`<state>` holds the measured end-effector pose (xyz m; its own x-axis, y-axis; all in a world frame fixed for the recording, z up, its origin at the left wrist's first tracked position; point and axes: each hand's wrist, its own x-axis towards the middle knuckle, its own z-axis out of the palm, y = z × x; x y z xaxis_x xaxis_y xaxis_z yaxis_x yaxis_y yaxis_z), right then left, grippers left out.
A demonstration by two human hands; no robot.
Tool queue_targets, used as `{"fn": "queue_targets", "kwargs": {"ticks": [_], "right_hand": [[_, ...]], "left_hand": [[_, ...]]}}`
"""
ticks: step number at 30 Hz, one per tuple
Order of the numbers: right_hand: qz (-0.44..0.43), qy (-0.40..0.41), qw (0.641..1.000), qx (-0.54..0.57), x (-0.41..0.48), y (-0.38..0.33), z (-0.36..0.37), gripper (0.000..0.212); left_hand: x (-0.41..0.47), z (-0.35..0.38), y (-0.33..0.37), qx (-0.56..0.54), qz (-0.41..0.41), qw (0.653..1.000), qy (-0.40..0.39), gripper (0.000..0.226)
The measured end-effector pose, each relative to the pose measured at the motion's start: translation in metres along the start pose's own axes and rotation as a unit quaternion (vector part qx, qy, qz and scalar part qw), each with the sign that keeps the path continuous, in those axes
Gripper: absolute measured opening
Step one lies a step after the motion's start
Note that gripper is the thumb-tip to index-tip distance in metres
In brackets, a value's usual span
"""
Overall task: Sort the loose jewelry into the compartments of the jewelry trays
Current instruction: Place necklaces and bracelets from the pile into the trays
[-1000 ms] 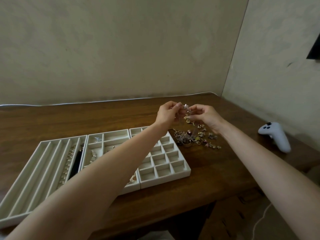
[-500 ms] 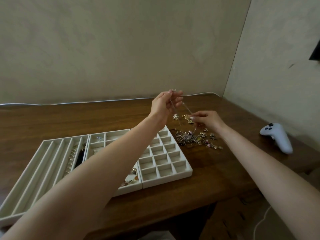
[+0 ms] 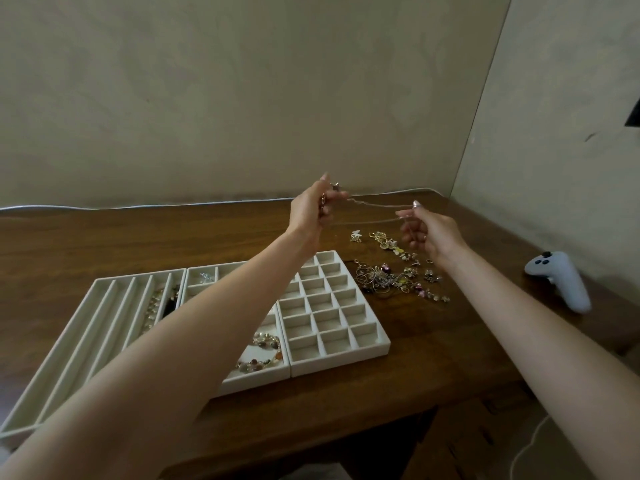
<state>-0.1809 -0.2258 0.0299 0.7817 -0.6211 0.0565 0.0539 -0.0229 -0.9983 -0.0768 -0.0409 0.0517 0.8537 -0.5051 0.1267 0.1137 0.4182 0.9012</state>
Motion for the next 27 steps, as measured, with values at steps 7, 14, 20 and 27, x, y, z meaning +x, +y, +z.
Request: {"fn": "queue_targets", "kwargs": {"ticks": [7,14,20,27], "right_hand": [[-0.009,-0.052,0.994,0.096,0.000,-0.016,0.017,0.029],[-0.014,-0.068,0.992,0.108,-0.003,-0.032,0.049,0.028],[-0.019,-0.066,0.994,0.079,-0.002,-0.031,0.076,0.020],[-0.009,-0.122,0.992,0.022,-0.004,-0.030,0.123,0.020]], "left_hand": [[-0.006,-0.013,-0.002,0.088,-0.010,0.995,0.038,0.017],[-0.010,-0.037,0.005,-0.072,-0.038,0.996,0.030,0.025],[-0.016,-0.078,0.017,-0.098,-0.019,0.995,0.031,0.019],[-0.042,-0.133,0.045,0.171,0.000,0.984,0.059,0.029]]}}
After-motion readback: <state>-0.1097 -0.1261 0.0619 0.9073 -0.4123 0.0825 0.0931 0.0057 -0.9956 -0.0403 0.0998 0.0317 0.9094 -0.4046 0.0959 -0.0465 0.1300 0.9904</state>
